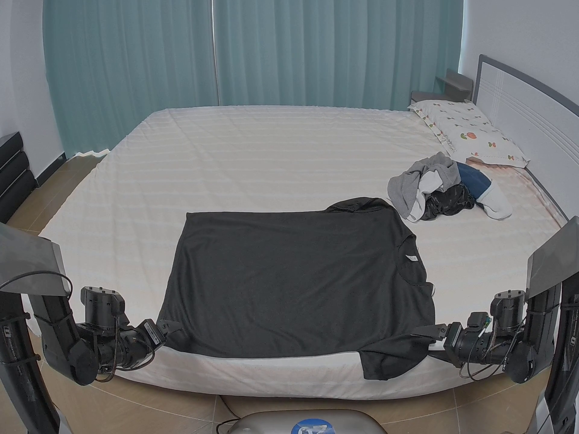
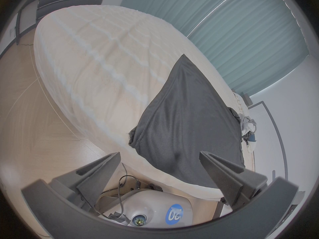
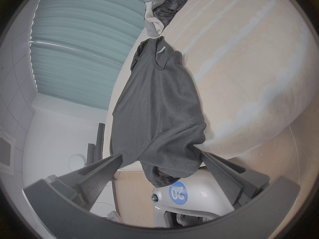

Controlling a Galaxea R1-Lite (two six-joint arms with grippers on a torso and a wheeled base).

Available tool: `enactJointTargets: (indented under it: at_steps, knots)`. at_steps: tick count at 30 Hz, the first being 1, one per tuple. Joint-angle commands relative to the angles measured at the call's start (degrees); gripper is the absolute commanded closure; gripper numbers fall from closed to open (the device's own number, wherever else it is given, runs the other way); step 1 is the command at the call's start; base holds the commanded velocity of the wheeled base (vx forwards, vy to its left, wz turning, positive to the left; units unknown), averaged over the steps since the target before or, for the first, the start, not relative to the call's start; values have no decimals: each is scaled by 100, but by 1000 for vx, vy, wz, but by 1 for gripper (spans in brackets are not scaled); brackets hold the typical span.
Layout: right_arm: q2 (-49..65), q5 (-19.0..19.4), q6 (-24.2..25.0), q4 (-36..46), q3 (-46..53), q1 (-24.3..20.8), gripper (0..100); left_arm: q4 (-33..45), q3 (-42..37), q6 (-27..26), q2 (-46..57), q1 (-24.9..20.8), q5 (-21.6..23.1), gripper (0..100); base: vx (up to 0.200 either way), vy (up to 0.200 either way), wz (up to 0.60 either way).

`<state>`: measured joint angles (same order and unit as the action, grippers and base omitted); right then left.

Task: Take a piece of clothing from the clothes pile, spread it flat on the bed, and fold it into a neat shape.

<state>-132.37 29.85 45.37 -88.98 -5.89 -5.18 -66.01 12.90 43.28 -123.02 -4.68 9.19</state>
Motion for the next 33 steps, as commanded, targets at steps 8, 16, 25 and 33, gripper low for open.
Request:
enactJointTargets:
  at_steps: [8, 16, 25, 33]
  knots:
    - [-132, -6, -239, -58, 35, -9, 0, -43, 512, 49, -460, 37, -75, 0, 0, 0, 0]
    - [-140, 3, -248, -58, 26, -9, 0, -43, 582, 146, -487, 143, -75, 100, 0, 0, 0]
    - [-123, -68, -196, -67, 26, 8, 0, -43, 398, 1042, -12, 257, -14, 100, 0, 0, 0]
    - [-167, -401, -169, -67, -35, 0, 0, -70, 565, 1886, 67, 407, 355, 100, 0, 0, 0]
